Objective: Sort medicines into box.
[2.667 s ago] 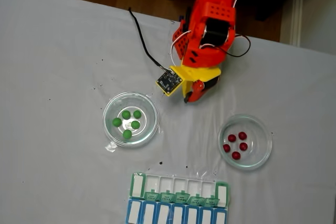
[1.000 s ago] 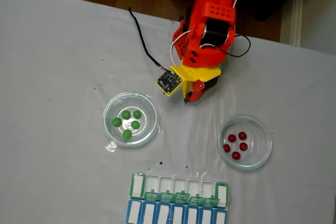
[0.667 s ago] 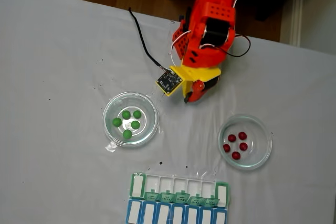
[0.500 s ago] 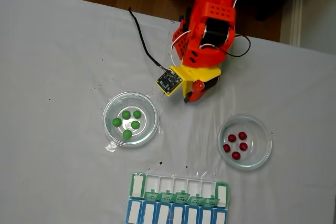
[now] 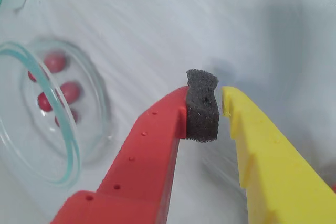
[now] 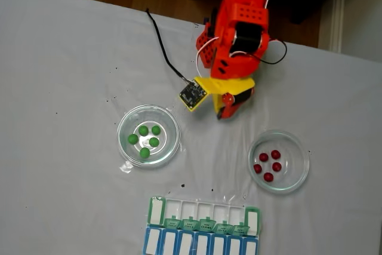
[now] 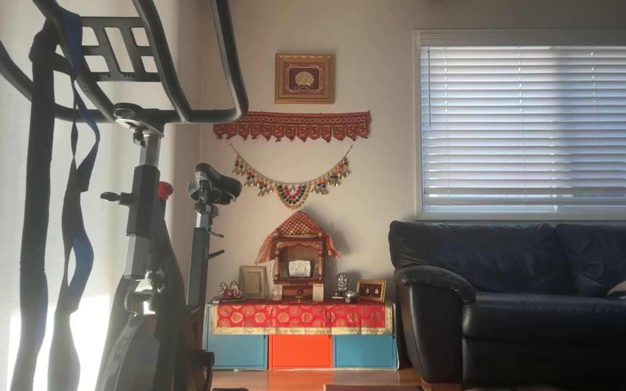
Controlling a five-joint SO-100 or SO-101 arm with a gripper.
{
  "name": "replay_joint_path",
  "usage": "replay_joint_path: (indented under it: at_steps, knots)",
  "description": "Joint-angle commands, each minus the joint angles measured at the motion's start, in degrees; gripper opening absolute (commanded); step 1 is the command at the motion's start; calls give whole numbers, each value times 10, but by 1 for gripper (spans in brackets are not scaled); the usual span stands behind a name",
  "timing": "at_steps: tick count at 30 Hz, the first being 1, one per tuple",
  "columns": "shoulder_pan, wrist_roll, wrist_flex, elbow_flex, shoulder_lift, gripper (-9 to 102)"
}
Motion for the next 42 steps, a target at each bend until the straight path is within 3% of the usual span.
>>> replay_joint_path:
  at_steps: [1, 7, 16, 21, 42]
  knots:
    - [-17, 62, -11, -110, -2, 8]
    - [-60, 113, 40, -251, -19, 9]
    - [-83, 142, 43, -568, -406, 10]
    - [-106, 157, 89, -690, -484, 10]
    - [-263, 173, 47, -717, -550, 10]
